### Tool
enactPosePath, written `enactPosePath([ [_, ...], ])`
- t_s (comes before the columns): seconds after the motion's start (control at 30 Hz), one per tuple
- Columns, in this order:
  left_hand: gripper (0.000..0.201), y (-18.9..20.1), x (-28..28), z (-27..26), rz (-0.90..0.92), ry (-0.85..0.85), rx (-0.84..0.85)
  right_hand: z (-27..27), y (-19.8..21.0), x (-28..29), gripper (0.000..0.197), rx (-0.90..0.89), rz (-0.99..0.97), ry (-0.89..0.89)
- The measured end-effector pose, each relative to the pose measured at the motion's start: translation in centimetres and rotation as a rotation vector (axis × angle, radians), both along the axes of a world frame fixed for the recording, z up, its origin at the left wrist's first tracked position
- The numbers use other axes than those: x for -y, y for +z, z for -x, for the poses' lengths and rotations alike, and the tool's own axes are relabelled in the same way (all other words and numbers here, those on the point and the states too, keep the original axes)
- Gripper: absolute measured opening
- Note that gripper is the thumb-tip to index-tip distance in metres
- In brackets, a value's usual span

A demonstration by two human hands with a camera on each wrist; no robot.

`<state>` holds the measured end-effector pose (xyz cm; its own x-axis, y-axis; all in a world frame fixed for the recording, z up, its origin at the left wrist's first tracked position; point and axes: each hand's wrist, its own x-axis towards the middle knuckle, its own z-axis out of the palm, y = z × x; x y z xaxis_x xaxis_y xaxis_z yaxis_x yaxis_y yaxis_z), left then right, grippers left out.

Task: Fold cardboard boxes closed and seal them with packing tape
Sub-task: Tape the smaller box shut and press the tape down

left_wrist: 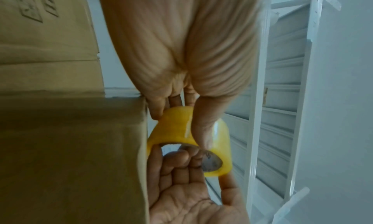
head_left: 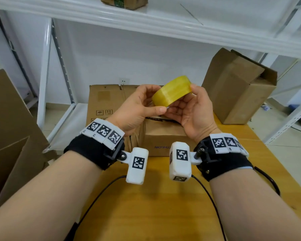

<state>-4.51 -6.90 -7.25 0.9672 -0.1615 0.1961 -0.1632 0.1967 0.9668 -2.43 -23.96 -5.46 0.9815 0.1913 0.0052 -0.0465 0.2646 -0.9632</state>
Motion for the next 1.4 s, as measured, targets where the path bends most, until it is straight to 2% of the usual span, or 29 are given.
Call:
enactPosePath([
  [0.2, 0.051, -0.5, 0.5, 0.0, 0.086, 0.120, 0.000, 0.0, 0.0, 0.2, 0.048, -0.018, -0.143, -0.014],
  [0.33, 0.040, -0.2, 0.8, 0.0, 0.151, 0.196, -0.035, 0.1, -0.2, 0.5, 0.049, -0.030, -0.208, -0.035],
  [0.7, 0.023, 0.8, 1.0, 1.4, 0.178, 0.182, -0.057, 0.3, -0.2, 0.7, 0.050, -0.039, -0.211, -0.059],
  [1.1, 0.015, 1.2, 1.4, 1.8, 0.201, 0.218, -0.024, 0.4, -0.2, 0.7, 0.050, -0.030, -0.202, -0.041],
  [1.17, 0.019, 1.1, 1.5, 1.8, 0.206, 0.227, -0.023, 0.5, -0.1, 0.7, 0.049, -0.030, -0.200, -0.036],
  [1.27, 0.045, 0.8, 1.4, 1.7, 0.202, 0.207, -0.031, 0.5, -0.1, 0.8, 0.049, -0.037, -0.209, -0.034],
  [1.33, 0.067, 0.8, 1.4, 1.7, 0.118, 0.148, -0.025, 0.5, -0.1, 0.8, 0.050, -0.049, -0.219, -0.037],
  [1.4, 0.080, 1.1, 1.4, 1.5, -0.004, 0.100, -0.017, 0.4, 0.0, 0.9, 0.050, -0.065, -0.236, -0.037],
])
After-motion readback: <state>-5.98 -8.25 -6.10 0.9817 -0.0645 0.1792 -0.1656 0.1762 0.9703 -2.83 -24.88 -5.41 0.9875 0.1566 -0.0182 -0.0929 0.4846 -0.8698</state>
